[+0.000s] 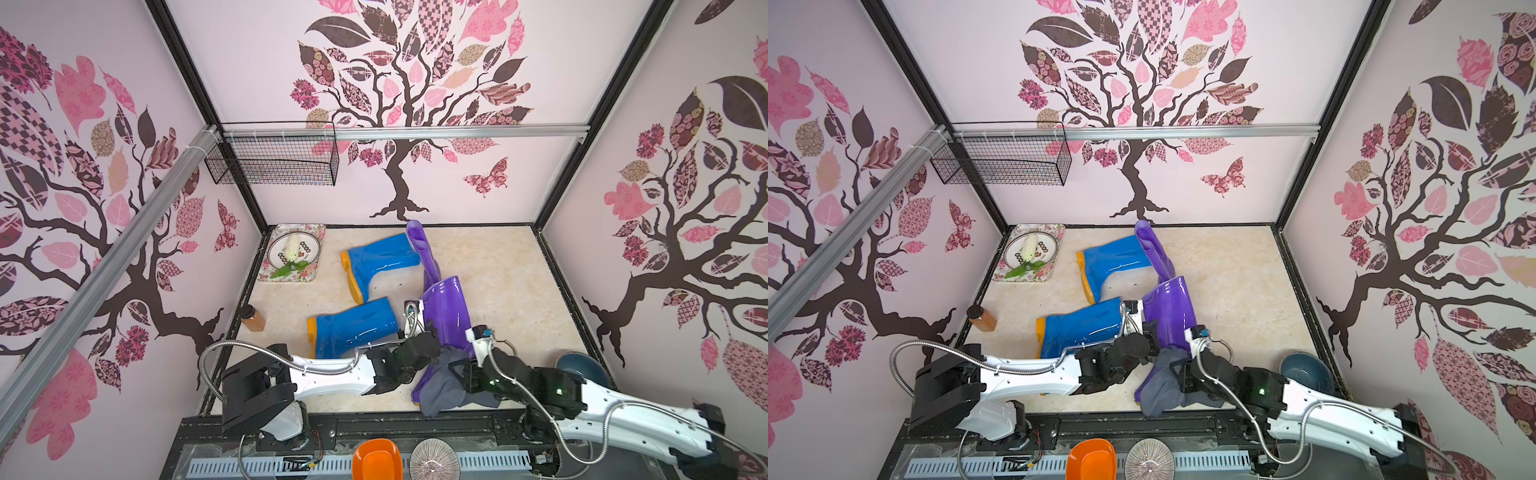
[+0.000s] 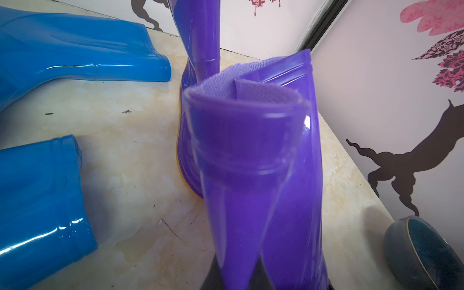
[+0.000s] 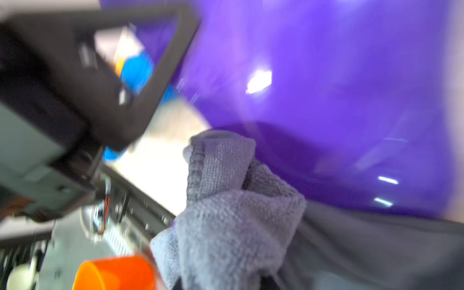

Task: Wipe the rubber boots with a cloth
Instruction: Wipe the dirt off the rubber boot, then pick up the rubber boot from the center of the board, then place the rubber boot at the center of the board.

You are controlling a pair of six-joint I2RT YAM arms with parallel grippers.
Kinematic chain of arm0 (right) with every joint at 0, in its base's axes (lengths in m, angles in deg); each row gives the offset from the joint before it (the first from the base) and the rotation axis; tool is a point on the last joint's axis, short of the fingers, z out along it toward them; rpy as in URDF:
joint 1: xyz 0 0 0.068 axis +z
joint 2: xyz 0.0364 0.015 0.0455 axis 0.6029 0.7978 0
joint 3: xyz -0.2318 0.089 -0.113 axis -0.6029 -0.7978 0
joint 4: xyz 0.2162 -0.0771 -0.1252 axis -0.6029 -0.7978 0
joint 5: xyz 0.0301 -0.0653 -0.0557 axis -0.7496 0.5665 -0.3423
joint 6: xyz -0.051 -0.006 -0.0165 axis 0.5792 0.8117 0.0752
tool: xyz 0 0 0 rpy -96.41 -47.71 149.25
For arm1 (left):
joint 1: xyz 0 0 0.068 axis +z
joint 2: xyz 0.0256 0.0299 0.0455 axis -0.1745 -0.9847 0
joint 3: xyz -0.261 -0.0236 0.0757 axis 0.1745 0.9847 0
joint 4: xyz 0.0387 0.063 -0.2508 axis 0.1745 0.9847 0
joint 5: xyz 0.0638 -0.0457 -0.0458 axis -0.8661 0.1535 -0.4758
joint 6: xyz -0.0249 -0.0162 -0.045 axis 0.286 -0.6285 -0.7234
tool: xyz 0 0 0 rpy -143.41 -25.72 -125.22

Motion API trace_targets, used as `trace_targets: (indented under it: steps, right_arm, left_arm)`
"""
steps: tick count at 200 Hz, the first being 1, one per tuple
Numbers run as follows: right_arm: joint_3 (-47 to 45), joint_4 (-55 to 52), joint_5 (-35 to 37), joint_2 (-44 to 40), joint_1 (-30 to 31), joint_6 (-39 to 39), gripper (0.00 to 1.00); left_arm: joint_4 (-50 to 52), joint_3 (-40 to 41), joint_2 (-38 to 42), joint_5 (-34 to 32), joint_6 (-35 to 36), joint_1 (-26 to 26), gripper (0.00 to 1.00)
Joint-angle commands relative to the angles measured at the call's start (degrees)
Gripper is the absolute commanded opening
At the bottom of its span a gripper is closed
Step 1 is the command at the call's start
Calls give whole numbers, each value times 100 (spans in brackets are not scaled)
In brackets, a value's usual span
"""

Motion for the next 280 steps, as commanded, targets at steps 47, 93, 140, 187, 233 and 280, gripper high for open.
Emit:
trace_targets:
  steps: [47, 93, 140, 187, 233, 280]
  right_arm:
    - [3132, -2910, 2354, -172, -136, 10, 0]
    - [5785, -3972, 3227, 517, -129, 967, 0]
    - [7366, -3918, 3657, 651, -136, 1785, 0]
    - [8209, -3827, 3622, 977, -136, 2373, 0]
    - [8545, -3690, 3683, 986, -136, 2854, 0]
    - [8438, -3398, 3640, 1099, -136, 3302, 0]
  left_arm:
    - [112, -1131, -11, -428, 856, -238, 0]
    - [426, -2718, -463, -661, 1829, -470, 0]
    - [444, -4111, -1301, -747, 2510, -273, 0]
    - [450, -5489, -2346, -598, 3228, 328, 0]
    - [963, -7353, -3723, -588, 3362, 867, 0]
    - [1164, -9151, -5112, -502, 3369, 1267, 0]
